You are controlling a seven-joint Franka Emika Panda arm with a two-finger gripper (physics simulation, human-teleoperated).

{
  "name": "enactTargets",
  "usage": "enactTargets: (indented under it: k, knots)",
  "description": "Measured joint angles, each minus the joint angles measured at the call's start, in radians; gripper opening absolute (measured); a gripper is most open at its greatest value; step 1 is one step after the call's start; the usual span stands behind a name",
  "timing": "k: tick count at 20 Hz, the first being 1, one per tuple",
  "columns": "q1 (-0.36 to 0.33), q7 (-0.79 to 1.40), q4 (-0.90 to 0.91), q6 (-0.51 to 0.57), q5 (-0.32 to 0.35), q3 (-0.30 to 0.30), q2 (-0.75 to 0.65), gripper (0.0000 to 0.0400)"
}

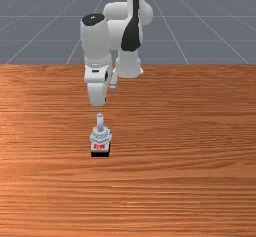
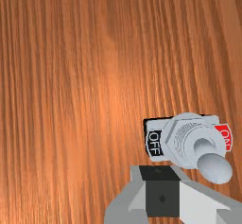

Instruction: Turn on the trigger

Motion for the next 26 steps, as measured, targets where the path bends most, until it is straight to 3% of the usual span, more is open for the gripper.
enactTargets:
  k: [3, 4, 5, 6, 7, 8, 9, 10, 13, 14, 18, 19, 25, 26]
  knots:
    - [-0.001, -0.002, -0.001, 0.022, 0.004, 0.001, 0.018, 0.0]
    - [-0.01, -0.05, -0.026, 0.081, 0.02, 0.012, 0.017, 0.0]
    - [0.019, 0.026, -0.009, 0.048, -0.06, -0.018, 0.029, 0.0]
    - [0.026, 0.04, -0.003, 0.047, -0.074, -0.023, 0.035, 0.0]
    - [0.01, 0.001, 0.003, 0.041, -0.033, -0.007, 0.037, 0.0]
    - [0.016, 0.015, 0.006, 0.041, -0.047, -0.012, 0.04, 0.0]
    - [0.009, 0.004, 0.11, -0.114, -0.032, -0.005, 0.092, 0.0]
    - [-0.004, -0.067, 0.072, 0.001, -0.018, 0.01, 0.079, 0.0]
    - [-0.005, -0.08, 0.237, -0.064, -0.023, 0.018, 0.162, 0.0]
    - [-0.012, -0.051, 0.21, 0.076, 0.023, 0.032, 0.166, 0.0]
    - [0.004, -0.022, 0.319, -0.022, -0.001, 0.019, 0.222, 0.0]
    - [0.02, 0.049, 0.298, -0.052, -0.006, 0.0, 0.205, 0.0]
    - [0.004, 0.028, -0.054, 0.074, -0.005, -0.008, -0.02, 0.0]
    - [-0.014, -0.057, -0.101, 0.161, 0.034, 0.012, -0.038, 0.0]
